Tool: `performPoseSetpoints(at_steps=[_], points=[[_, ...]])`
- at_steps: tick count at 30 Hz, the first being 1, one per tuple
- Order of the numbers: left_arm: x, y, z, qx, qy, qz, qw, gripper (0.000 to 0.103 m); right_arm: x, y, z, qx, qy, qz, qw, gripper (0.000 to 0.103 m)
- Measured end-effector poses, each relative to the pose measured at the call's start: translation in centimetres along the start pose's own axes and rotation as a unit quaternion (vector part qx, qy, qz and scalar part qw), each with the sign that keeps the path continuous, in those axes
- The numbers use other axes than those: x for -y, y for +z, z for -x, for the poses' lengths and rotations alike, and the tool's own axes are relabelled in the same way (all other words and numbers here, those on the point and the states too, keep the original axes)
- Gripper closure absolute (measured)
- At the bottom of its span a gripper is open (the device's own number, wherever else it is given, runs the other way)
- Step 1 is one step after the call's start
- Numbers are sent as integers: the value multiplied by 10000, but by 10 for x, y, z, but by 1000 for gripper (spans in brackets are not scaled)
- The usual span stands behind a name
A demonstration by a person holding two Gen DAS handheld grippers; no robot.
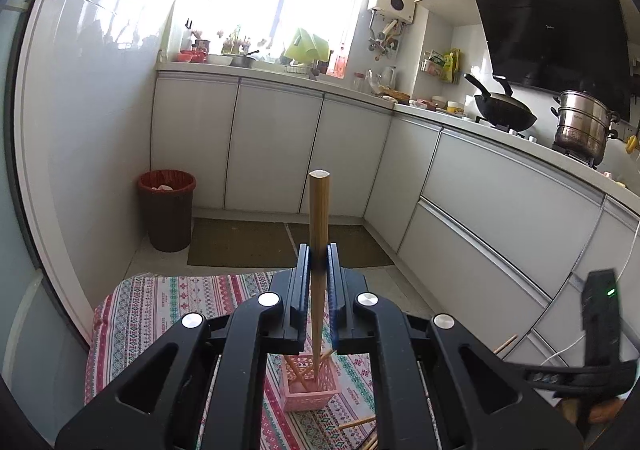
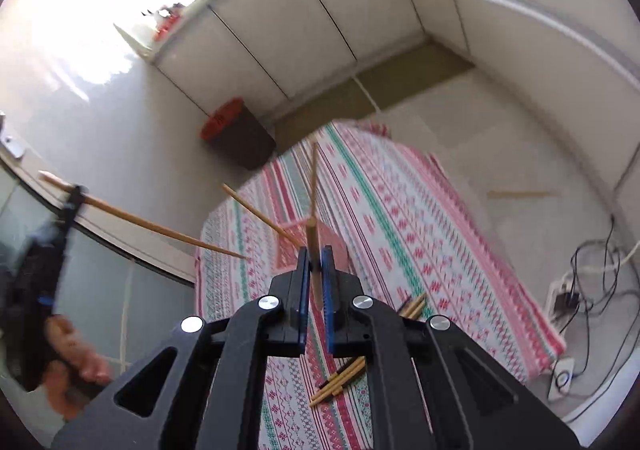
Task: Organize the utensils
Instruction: 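Lower the left tool's chopstick into the pink holder and open it while the right tool carries its chopstick, then lower the right tool's chopstick into the pink holder and open the right tool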
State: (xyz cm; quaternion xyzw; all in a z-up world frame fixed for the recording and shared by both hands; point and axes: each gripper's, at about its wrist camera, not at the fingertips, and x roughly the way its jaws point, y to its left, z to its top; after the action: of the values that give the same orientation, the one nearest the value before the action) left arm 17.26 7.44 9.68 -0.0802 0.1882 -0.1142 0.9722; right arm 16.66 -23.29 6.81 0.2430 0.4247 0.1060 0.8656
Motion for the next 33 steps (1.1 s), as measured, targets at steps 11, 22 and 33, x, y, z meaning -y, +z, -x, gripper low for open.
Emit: performPoseSetpoints(at_steps=[11, 22, 33], points=[[-15, -28, -61, -323, 273, 272, 9987, 96, -38, 48, 29, 764, 308, 167, 9965, 97], [-33, -22, -51, -294, 459, 627, 9965, 57, -40, 51, -52, 552, -201, 441, 9973, 97], [-43, -23, -43, -370, 616, 649, 9953, 54, -53, 39, -116, 201, -392, 716, 9965, 77]])
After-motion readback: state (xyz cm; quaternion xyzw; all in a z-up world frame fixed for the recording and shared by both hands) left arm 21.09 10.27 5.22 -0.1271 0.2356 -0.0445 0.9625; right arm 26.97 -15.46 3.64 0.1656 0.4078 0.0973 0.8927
